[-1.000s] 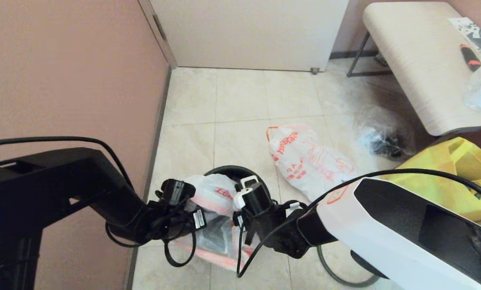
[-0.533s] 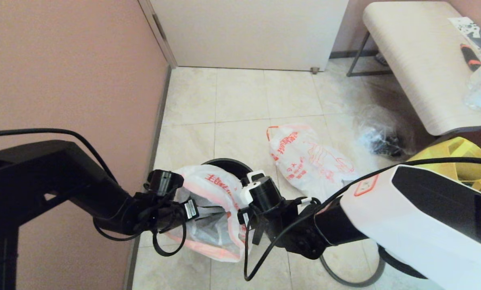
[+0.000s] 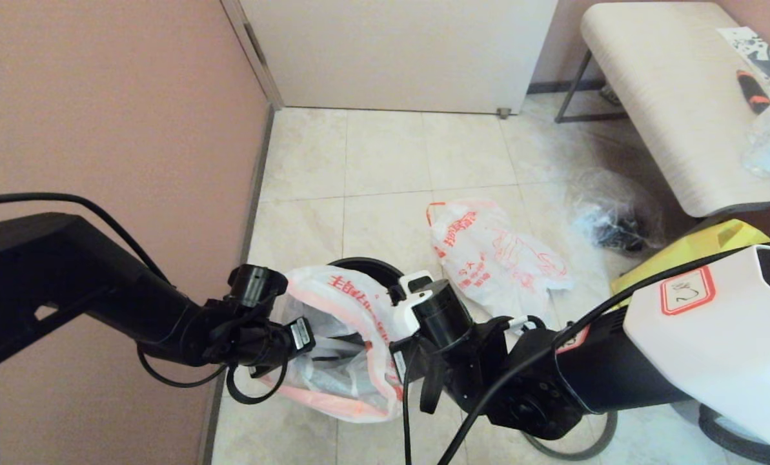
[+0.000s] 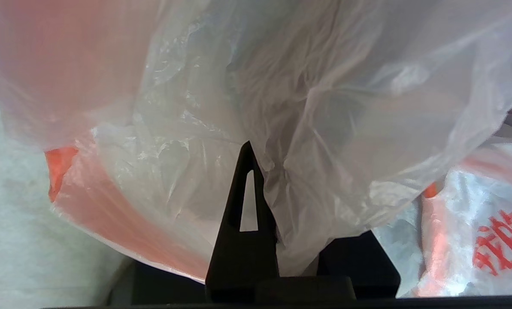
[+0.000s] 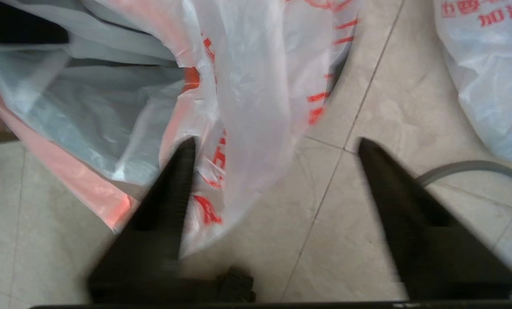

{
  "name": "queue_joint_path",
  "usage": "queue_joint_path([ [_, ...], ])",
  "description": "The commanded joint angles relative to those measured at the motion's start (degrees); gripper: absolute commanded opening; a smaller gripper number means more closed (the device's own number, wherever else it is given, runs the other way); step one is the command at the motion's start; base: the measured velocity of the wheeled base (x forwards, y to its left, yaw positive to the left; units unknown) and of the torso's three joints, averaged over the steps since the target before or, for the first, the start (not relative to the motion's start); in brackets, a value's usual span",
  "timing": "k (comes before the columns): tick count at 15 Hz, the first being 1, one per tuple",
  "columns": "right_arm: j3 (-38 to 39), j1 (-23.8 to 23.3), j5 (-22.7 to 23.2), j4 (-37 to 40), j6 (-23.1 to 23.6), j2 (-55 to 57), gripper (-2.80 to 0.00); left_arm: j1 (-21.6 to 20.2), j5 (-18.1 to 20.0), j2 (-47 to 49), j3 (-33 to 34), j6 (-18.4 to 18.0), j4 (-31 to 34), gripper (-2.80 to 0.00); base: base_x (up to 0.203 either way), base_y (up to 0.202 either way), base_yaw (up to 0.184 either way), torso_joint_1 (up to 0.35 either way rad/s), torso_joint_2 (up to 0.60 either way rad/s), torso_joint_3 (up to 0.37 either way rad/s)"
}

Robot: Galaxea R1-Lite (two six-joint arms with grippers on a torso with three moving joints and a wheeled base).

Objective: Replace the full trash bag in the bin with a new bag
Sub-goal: Put the new garbage bag on the trash can

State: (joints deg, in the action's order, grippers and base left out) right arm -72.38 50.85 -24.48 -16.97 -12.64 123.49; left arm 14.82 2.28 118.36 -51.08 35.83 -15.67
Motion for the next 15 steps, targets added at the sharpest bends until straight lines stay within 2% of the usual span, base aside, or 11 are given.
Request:
queue_joint_path([
  [1, 0.1, 1.28, 0.13, -0.23, -0.18, 0.85, -2.8, 0.12, 0.17, 1.61, 0.01, 0.29, -0.99, -2.8, 0.0, 0.0, 0.0, 0.0, 0.0, 0.0],
  [7, 0.13, 2.04, 4.12, -0.31, 0.87, 7.92, -2.8, -0.01, 0.97, 7.1, -0.82, -0.09, -4.35, -2.8, 0.0, 0.0, 0.0, 0.0, 0.0, 0.0],
  [10, 1.4, 1.45, 6.45, -0.46, 0.93, 7.51, -2.8, -0.06, 0.73, 9.49, -3.12, -0.49, -5.99, -2.8, 0.0, 0.0, 0.0, 0.0, 0.0, 0.0],
  [12, 4.03, 1.65, 11.63, -1.43, 1.52, 6.08, -2.8, -0.06, 0.84, 10.16, -3.98, -0.89, -5.81, -2.8, 0.0, 0.0, 0.0, 0.0, 0.0, 0.0],
  [13, 5.56, 1.92, 15.01, -3.09, 3.77, 5.66, -2.8, 0.01, 0.88, 10.73, -4.03, -2.08, -5.94, -2.8, 0.0, 0.0, 0.0, 0.0, 0.0, 0.0],
  [15, 7.32, 1.81, 16.93, -5.93, 7.68, 5.88, -2.8, -0.06, 0.92, 10.76, -4.35, -2.94, -5.82, -2.8, 0.0, 0.0, 0.0, 0.0, 0.0, 0.0],
])
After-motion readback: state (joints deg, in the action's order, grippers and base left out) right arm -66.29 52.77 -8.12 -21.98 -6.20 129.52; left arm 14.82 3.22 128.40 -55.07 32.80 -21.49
